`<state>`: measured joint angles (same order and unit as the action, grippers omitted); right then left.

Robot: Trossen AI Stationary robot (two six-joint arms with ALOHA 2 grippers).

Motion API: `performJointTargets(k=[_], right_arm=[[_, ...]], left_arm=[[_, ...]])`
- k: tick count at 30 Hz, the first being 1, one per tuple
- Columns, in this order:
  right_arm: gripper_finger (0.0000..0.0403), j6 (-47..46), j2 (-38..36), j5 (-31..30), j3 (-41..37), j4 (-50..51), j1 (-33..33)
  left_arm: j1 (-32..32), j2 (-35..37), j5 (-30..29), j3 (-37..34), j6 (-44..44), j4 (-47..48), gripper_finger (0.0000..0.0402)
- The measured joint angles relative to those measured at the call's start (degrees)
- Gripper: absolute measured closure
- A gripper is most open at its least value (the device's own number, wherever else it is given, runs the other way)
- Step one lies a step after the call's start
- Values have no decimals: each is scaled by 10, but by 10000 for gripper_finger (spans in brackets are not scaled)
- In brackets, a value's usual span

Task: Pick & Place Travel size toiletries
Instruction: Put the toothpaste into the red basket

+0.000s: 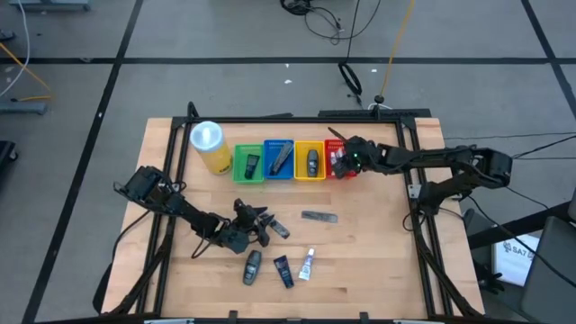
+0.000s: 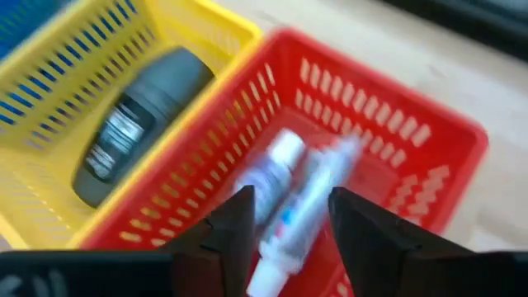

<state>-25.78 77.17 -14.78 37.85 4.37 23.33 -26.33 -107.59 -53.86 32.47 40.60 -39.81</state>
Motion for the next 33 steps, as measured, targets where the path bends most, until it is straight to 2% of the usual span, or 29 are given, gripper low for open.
performJointTargets(k=[6,13,17,20,22,27,33], right_arm=[[228,54,-39,39,0,-98,-61],[239,180,-40,107,0,-251,-228],[242,216,8,165,0,-290,-306],[239,188,57,207,0,-325,-339],[231,157,89,246,2,-352,-346],[196,128,171,388,51,-363,-347],[149,202,275,516,123,-340,-348]], left_arm=[[0,0,18,0,2,2,234],[0,0,20,0,5,-2,234],[0,0,26,0,6,-7,233],[0,0,28,0,6,-7,234],[0,0,28,0,6,-8,233],[0,0,28,0,6,-7,234],[0,0,28,0,6,-8,234]])
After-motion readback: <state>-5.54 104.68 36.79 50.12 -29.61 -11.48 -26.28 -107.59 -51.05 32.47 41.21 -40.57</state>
